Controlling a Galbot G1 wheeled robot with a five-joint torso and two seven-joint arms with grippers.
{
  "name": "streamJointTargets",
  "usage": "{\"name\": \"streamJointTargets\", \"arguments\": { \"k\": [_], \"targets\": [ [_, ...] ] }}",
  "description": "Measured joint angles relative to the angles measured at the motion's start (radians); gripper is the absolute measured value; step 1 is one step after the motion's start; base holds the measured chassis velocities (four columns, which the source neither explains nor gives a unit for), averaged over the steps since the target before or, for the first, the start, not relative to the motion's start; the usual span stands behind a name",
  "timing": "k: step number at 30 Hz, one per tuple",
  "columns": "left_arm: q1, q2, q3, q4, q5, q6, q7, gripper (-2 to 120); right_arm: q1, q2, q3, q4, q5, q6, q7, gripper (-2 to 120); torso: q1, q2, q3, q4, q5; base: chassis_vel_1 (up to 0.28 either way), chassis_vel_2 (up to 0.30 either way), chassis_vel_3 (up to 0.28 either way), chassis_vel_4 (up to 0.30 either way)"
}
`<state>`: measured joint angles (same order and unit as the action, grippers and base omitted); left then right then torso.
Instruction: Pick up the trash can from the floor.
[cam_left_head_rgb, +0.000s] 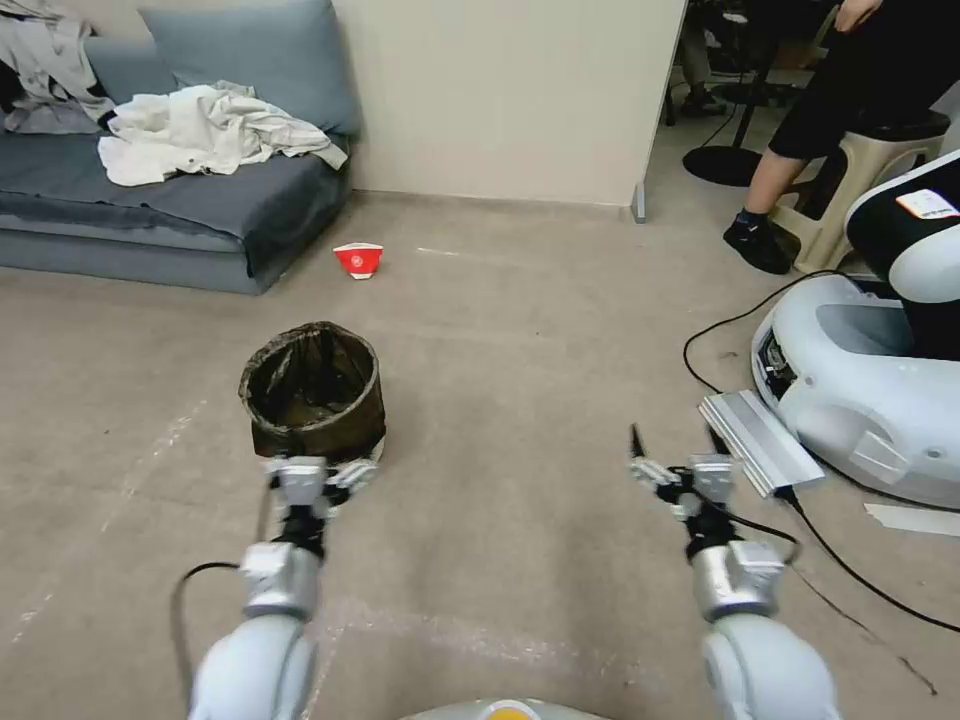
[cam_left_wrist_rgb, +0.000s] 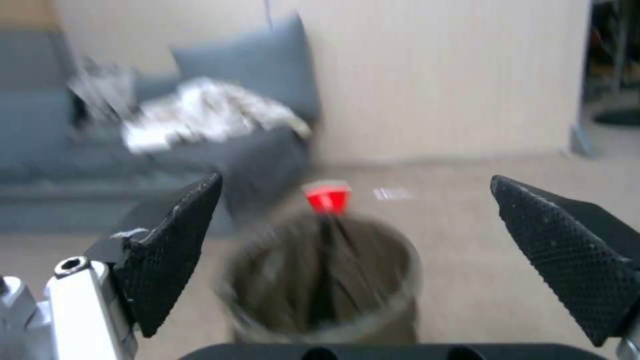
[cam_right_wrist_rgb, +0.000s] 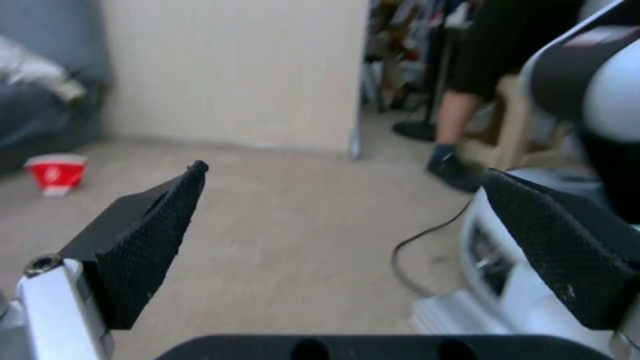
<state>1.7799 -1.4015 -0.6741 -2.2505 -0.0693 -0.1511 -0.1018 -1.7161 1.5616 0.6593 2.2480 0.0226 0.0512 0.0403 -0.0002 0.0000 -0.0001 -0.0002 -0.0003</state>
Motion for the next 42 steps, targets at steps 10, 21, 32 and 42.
{"name": "streamJointTargets", "arguments": {
  "k": [10,21,32,42],
  "targets": [
    [0.088,0.023,-0.054,-0.015,-0.078,-0.030,0.007,100,-0.053,0.000,0.007,0.025,0.043,-0.006,-0.017,100,0.000,0.000,0.000,0.0001,0.0003,0.000,0.000,0.000,0.000],
    [0.095,0.021,-0.019,-0.067,-0.114,0.039,0.017,100,-0.035,-0.024,-0.042,0.022,0.067,-0.027,-0.054,100,0.000,0.000,0.000,0.0002,0.0004,0.000,0.000,0.000,0.000],
    [0.100,0.016,-0.022,-0.067,-0.065,0.034,0.028,100,-0.027,-0.017,-0.055,0.019,0.061,-0.055,-0.032,100,0.000,0.000,0.000,0.0000,0.0003,0.000,0.000,0.000,0.000],
    [0.103,0.006,-0.016,-0.055,-0.050,0.015,0.026,100,-0.027,-0.018,-0.049,0.016,0.049,-0.058,-0.022,100,0.000,0.000,0.000,0.0002,0.0003,0.016,0.015,0.014,0.017]
  ]
}}
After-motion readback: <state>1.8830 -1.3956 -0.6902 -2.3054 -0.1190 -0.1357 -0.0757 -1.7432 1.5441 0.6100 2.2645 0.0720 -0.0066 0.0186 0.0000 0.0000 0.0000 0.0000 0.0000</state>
